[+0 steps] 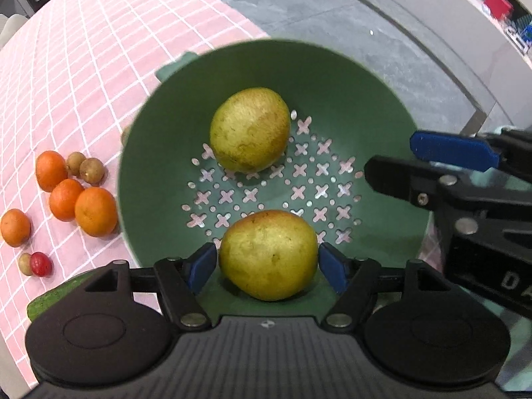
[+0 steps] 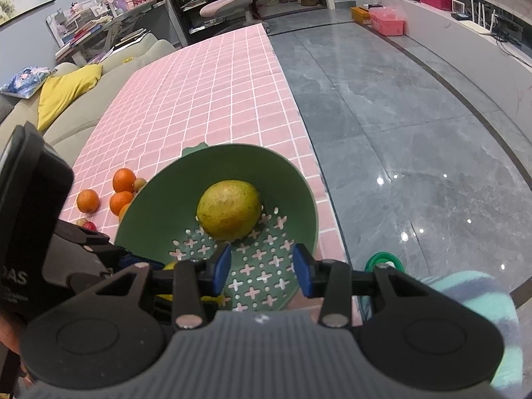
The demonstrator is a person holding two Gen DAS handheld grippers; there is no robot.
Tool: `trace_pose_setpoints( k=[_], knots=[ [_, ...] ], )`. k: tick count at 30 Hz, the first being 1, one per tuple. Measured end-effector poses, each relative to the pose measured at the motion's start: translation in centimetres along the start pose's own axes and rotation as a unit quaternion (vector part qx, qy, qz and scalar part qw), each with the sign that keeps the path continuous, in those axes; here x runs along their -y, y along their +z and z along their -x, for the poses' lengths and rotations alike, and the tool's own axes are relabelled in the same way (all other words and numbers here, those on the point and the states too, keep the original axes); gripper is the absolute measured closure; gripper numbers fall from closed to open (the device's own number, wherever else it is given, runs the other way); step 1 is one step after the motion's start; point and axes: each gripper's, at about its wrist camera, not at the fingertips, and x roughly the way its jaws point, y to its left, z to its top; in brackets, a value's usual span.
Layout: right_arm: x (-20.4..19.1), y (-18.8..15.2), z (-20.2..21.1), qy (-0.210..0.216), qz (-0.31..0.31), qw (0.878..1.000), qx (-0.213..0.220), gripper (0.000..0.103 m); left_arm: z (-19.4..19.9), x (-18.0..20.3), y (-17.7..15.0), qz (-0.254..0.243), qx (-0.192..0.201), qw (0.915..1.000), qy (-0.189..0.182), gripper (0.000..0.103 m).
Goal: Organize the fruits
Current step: 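Lower the pear into the colander and open the left tool, then move the right tool to the cucumber and grasp its end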
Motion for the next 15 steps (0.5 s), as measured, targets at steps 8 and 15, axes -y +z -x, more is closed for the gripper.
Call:
trace_pose_setpoints(
  k=[8,15],
  knots=[
    [-0.2,-0.2,0.9,-0.015,-0.001,1.0,0.025,0.046,5.0,-2.1,-1.8,0.021,0.058,0.9981,-0.004,0.021],
    [-1.6,-0.8,1.6,0.007,0.025,0.999,0.037,0.037,8.9,-6.7,-5.3,0.124,0.125,0.9844,0.007,0.021]
  ],
)
